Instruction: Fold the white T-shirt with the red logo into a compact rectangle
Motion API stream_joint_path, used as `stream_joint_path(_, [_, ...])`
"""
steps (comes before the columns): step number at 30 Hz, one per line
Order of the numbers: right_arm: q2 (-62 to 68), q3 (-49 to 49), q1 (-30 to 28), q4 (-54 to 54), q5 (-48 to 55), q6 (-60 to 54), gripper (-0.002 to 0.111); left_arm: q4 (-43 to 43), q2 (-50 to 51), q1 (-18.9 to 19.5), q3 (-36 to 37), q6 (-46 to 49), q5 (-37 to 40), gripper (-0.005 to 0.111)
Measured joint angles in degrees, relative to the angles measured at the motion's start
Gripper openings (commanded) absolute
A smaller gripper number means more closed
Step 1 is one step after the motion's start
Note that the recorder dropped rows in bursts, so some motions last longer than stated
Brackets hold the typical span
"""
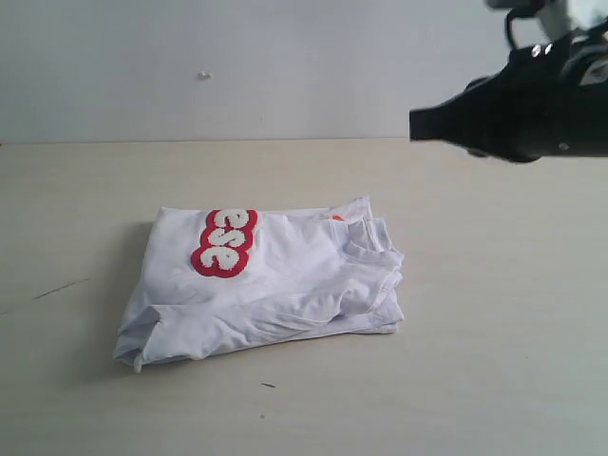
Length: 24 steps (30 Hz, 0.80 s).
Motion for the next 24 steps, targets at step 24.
stream_joint_path(24, [43.6,-16.8,4.1,4.4,3.7,-2.9,0.0,0.0,0.0,0.0,0.0,0.0,-0.9,0.0])
